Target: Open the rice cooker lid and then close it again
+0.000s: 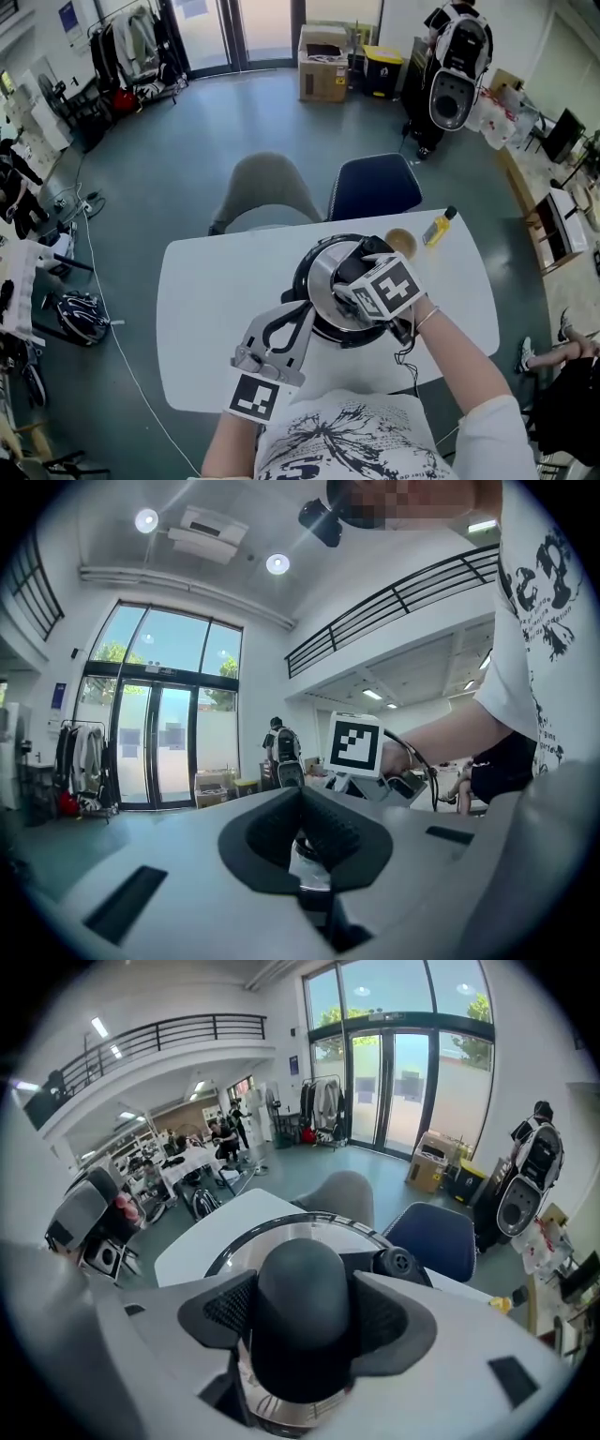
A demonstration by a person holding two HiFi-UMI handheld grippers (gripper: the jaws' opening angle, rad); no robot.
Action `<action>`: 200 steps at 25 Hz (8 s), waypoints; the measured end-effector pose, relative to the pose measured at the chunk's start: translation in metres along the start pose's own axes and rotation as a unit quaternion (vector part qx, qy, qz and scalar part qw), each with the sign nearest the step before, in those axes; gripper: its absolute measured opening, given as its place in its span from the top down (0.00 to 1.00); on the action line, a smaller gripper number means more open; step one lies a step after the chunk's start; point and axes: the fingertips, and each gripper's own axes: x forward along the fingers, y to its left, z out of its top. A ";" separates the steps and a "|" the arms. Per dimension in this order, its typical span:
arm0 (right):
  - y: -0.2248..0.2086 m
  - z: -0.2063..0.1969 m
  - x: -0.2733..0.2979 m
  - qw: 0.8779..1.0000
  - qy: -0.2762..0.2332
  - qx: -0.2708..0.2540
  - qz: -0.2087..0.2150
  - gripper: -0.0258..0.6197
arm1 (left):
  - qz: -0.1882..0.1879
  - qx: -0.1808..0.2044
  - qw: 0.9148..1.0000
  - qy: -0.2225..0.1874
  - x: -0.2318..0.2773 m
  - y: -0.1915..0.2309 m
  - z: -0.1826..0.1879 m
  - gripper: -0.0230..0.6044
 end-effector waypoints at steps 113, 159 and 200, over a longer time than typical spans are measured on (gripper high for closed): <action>0.040 -0.005 -0.019 0.993 -0.015 -0.103 0.062 0.50 | 0.084 0.041 0.995 0.025 -0.035 -0.021 0.014 0.94; 0.019 -0.004 -0.166 0.932 -0.355 -0.075 0.003 0.84 | 0.091 0.017 0.996 0.008 -0.016 -0.073 0.041 0.94; 0.042 -0.079 -0.222 0.886 -0.447 -0.124 0.023 0.94 | 0.102 0.027 0.994 0.020 -0.019 -0.118 0.058 0.94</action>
